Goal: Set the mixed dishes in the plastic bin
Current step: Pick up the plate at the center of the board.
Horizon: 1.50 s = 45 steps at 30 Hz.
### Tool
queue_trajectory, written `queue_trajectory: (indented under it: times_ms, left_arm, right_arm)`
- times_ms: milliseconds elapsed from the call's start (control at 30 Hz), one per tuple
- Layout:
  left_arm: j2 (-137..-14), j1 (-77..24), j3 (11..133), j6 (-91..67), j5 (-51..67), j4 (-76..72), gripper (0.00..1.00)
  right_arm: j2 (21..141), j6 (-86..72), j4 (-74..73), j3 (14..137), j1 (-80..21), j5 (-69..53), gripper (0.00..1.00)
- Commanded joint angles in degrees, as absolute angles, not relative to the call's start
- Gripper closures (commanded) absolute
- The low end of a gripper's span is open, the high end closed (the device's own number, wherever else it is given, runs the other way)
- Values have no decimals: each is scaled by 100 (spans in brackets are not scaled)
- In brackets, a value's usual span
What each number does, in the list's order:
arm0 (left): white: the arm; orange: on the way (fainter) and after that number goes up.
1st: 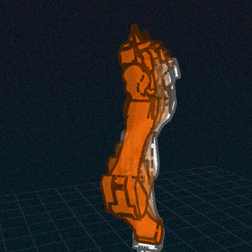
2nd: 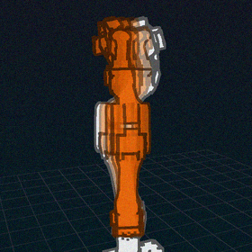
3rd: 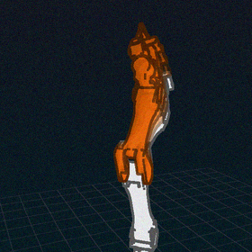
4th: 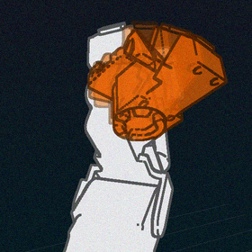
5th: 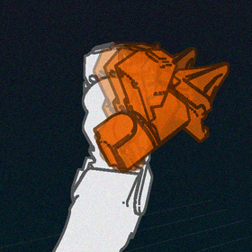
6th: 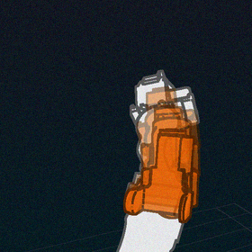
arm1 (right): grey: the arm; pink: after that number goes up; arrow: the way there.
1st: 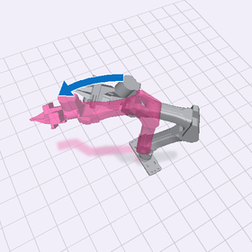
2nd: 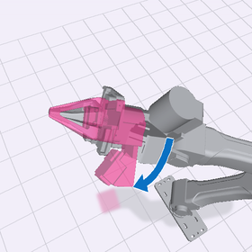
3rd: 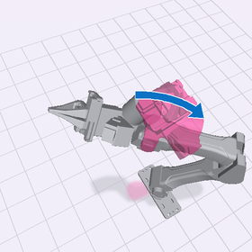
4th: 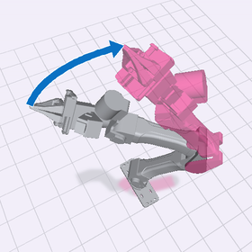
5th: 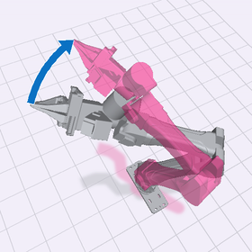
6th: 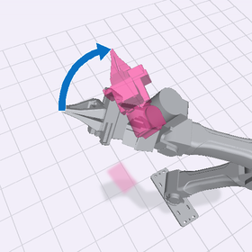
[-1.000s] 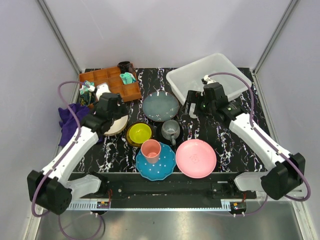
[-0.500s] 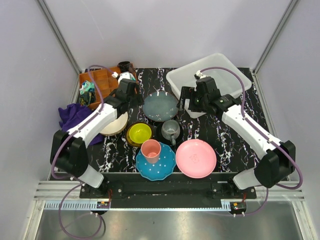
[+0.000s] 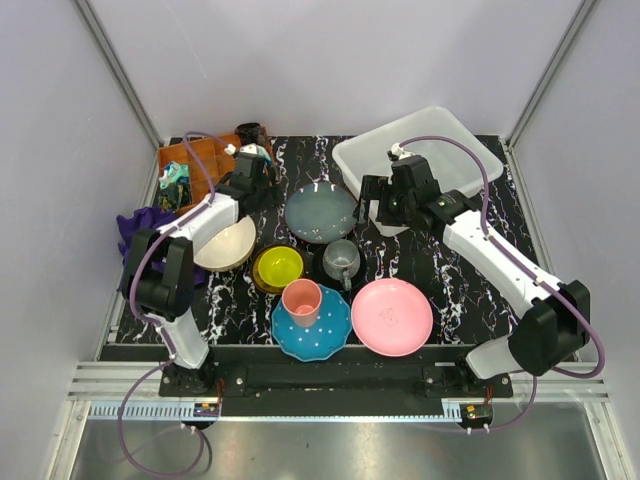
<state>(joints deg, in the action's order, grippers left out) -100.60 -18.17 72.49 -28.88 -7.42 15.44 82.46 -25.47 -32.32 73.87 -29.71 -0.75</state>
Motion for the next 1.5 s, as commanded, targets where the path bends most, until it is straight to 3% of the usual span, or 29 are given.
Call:
queue_trajectory:
  times_ms: [0,1467]
  left_arm:
    - [-10230,-1793,7286,-2698,-440,1011,28]
    - [-11311,-1538,6293,-3287,1432,-1116,39]
  right_arm:
    - [8147,-2435,-3015,7365,-3023,-167,0]
    - [8402,-2373,-2997,7585,-3023,-571,0]
